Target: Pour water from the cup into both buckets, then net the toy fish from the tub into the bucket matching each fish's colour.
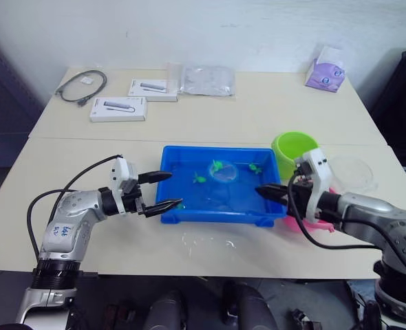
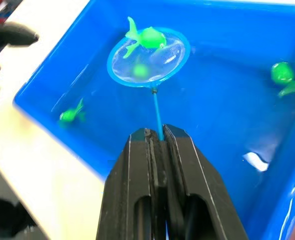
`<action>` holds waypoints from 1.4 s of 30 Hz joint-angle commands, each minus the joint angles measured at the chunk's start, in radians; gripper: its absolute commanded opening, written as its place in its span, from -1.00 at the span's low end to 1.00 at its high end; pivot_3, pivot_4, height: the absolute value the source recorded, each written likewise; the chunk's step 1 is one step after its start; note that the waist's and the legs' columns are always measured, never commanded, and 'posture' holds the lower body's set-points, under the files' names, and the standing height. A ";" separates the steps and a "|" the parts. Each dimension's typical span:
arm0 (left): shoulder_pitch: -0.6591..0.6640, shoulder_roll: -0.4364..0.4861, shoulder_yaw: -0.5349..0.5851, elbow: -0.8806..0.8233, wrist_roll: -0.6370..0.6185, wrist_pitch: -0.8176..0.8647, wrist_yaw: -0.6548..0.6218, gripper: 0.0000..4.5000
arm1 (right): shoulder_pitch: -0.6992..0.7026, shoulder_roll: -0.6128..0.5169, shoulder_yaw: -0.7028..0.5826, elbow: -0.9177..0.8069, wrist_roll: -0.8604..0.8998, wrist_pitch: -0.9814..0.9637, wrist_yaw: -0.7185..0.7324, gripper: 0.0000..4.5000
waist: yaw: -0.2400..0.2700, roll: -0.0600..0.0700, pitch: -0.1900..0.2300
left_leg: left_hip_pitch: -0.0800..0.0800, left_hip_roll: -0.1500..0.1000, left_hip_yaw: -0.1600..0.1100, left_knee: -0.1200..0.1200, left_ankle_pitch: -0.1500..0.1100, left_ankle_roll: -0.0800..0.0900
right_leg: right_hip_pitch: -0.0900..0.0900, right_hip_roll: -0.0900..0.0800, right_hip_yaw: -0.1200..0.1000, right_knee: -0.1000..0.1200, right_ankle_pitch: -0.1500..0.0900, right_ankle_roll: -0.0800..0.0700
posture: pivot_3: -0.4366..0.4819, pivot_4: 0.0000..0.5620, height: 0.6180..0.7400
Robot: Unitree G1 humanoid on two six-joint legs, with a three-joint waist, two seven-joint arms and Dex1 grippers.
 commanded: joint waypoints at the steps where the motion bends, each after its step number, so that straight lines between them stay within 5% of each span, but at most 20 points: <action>1: -0.002 0.012 0.029 -0.029 -0.025 -0.016 -0.012 0.96 | 0.064 -0.046 -0.053 -0.085 0.024 -0.075 0.052 -1.00 | 0.000 0.000 0.000 | 0.000 0.000 0.000 0.000 0.000 0.000 | 0.000 0.000 0.000 0.000 0.000 0.000 | -0.05 -0.47 1.00; 10: -0.065 -0.018 0.027 -0.017 -0.050 0.003 -0.006 0.96 | 0.316 -0.084 -0.219 -0.189 -0.071 -0.350 0.117 -1.00 | 0.014 0.000 0.000 | 0.001 -0.001 -0.001 0.000 0.000 0.000 | 0.002 0.000 0.000 -0.001 0.000 0.001 | -0.05 -0.47 1.00; 19: -0.126 -0.052 0.000 0.017 -0.039 0.009 -0.015 0.96 | 0.375 -0.188 -0.340 -0.085 -0.177 -0.493 0.149 -1.00 | 0.023 0.000 0.000 | 0.004 -0.001 -0.001 0.000 0.000 0.000 | 0.007 0.002 -0.001 -0.004 0.001 0.002 | -0.05 -0.47 1.00; 42: -0.173 -0.114 -0.015 0.002 -0.056 0.039 0.040 0.96 | 0.285 -0.349 -0.009 0.413 -1.020 -1.261 0.113 -1.00 | 0.026 0.000 0.000 | 0.004 -0.002 -0.002 0.001 0.001 0.001 | 0.009 0.004 -0.002 -0.005 0.002 0.004 | -0.05 -0.47 1.00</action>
